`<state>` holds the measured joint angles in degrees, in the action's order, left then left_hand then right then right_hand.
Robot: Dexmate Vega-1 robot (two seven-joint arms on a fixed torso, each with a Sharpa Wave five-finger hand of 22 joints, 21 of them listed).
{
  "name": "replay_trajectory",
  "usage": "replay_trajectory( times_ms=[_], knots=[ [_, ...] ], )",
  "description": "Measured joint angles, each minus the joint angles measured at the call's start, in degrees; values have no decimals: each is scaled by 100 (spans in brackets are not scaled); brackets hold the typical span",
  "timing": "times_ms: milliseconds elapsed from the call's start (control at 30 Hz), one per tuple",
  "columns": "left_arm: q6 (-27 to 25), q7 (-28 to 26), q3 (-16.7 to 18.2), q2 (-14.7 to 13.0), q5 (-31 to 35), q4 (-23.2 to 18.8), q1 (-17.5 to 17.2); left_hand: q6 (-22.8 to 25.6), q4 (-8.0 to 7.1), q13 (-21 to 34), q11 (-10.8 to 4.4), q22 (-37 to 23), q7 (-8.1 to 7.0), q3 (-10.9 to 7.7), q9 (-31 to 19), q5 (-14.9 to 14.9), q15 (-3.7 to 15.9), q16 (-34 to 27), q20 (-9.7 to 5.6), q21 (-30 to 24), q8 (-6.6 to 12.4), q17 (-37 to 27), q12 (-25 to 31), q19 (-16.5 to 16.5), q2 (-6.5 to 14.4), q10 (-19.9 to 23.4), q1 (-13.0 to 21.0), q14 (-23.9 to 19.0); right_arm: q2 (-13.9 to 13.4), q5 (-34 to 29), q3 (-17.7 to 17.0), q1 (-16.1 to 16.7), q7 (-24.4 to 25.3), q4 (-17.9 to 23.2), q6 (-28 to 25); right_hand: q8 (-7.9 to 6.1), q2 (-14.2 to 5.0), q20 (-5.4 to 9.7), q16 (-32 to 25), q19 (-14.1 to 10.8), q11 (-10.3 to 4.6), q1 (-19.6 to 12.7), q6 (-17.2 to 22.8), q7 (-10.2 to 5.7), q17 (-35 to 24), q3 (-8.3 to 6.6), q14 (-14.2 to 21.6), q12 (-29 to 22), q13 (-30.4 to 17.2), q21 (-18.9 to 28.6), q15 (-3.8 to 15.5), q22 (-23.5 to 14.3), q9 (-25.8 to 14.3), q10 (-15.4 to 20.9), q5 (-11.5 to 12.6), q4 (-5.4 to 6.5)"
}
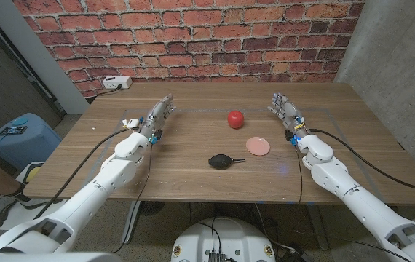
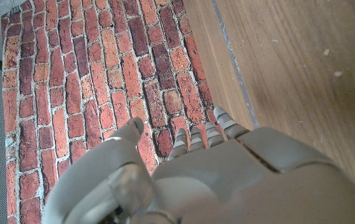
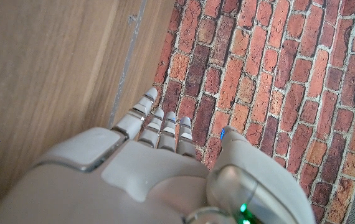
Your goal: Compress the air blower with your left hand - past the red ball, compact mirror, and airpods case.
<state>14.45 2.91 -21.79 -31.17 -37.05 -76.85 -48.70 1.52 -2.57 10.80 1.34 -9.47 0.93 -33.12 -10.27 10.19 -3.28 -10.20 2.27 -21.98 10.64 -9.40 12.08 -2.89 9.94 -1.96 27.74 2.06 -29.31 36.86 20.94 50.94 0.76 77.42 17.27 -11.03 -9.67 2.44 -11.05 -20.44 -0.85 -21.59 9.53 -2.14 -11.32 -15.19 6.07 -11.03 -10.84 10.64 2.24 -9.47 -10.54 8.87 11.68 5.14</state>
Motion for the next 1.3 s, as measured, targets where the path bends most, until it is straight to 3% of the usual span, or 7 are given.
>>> replay_trajectory(
  times_ms=[467, 633, 800, 900, 1300],
  knots=[
    [-295, -24, 73, -462, 47, -655, -271, -16, 575, -1, 26, 1, 24, -131, 1, 128, -278, 0, 133, 186, 0, -9, 34, -90, -78, 159, 357, -73, -60, -20, -30, 32, 26, 104, -19, 0, 0, 0, 0, 0, 0, 0, -1, 0, 0, -33, 0, 0, 0, 0, 0, 0, 0, 0, 0, 0],
    [-374, -56, 129, -637, 69, -906, -371, 58, 776, 28, 40, 1, 98, -172, 1, 209, -350, 0, 187, 237, 0, -9, 69, -144, -125, 289, 473, -144, -48, -32, -30, 11, 26, 102, -18, 0, 0, 0, 0, 0, 0, 0, -1, 1, 1, -48, 0, 0, 0, 0, 0, 1, 1, 0, 0, -15],
    [-457, -117, 164, -774, 121, -1104, -439, 248, 972, 53, 59, 1, 174, -180, 1, 261, -357, 0, 246, 282, 64, -9, 133, -202, -150, 475, 620, -198, -17, -42, -25, -16, 23, 65, 14, 0, 0, 0, 0, 0, 0, 0, -1, 1, 1, -48, 0, 0, 1, 0, 0, 1, 1, 0, 0, -15],
    [-503, -151, 175, -840, 165, -1199, -463, 423, 1075, 81, 38, 1, 215, -155, 1, 317, -304, -45, 203, 338, 93, -36, 199, -246, -203, 619, 674, -250, -6, -46, -23, -25, 20, 48, 37, 0, 0, 0, 0, 0, 0, 0, -1, 1, 1, -55, 0, 0, 1, 0, 0, 1, 1, 0, 0, -22],
    [-843, -353, 194, -1223, 511, -1800, -532, 634, 1206, 134, -41, 1, 282, -86, 1, 373, -388, -44, 275, 445, 127, -35, 277, -357, -329, 823, 800, -371, 14, -48, -23, -11, 6, 24, 126, 0, 0, 0, 0, 1, 0, 0, -1, 1, 1, -71, 0, 0, 1, 0, 0, 1, 1, 0, -25, -39]
  ],
)
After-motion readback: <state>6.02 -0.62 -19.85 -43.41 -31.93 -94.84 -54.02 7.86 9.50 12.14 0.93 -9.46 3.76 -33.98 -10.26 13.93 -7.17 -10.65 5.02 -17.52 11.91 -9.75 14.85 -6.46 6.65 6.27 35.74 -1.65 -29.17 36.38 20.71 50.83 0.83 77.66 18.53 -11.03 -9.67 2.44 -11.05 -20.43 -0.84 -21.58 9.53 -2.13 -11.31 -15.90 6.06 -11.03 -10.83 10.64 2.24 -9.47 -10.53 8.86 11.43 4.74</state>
